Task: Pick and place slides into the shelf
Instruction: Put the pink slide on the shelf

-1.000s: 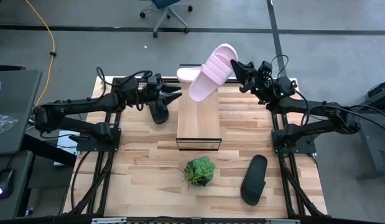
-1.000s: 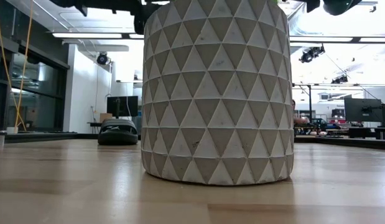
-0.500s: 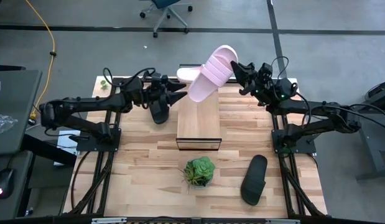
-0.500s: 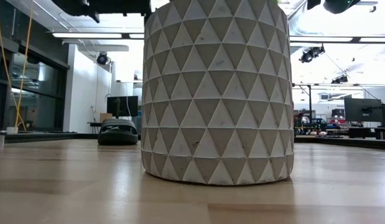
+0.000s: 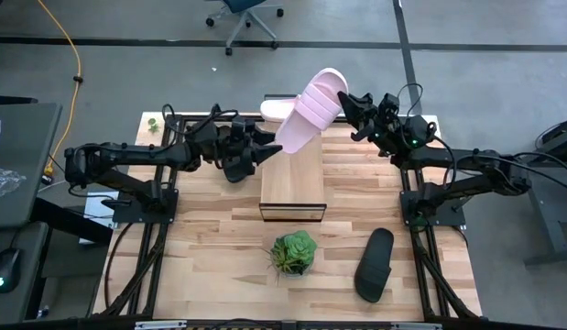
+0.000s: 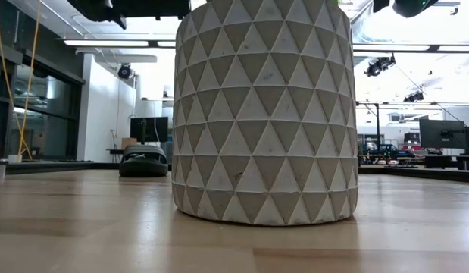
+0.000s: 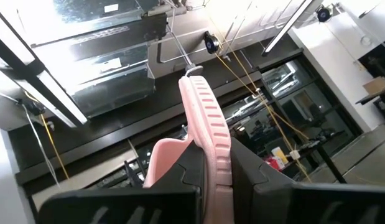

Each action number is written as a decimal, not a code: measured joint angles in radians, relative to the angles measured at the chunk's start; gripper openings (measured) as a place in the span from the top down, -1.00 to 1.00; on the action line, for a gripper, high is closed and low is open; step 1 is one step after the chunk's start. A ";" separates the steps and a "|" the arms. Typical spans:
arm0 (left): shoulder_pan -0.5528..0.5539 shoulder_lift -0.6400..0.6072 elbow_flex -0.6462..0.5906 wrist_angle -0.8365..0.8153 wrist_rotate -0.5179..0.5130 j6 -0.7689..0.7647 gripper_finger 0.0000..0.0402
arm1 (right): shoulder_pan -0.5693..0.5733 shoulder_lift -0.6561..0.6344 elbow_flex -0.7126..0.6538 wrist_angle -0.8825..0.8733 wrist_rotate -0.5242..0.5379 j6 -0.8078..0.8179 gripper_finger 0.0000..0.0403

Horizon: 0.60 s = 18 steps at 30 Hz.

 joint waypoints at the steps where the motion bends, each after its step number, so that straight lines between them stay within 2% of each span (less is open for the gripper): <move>1: 0.001 0.001 0.000 0.006 0.000 0.000 -0.20 | 0.004 0.007 0.000 0.007 0.000 0.005 0.93; 10: 0.003 0.001 0.000 0.014 -0.002 0.003 0.03 | 0.025 0.067 0.000 0.093 -0.004 0.019 0.93; 14: 0.003 0.001 0.000 0.012 0.000 0.004 0.27 | 0.025 0.068 0.000 0.107 -0.003 0.019 0.93; 18: 0.003 0.001 0.000 0.007 -0.004 0.004 0.59 | 0.025 0.068 0.000 0.115 -0.009 0.019 0.93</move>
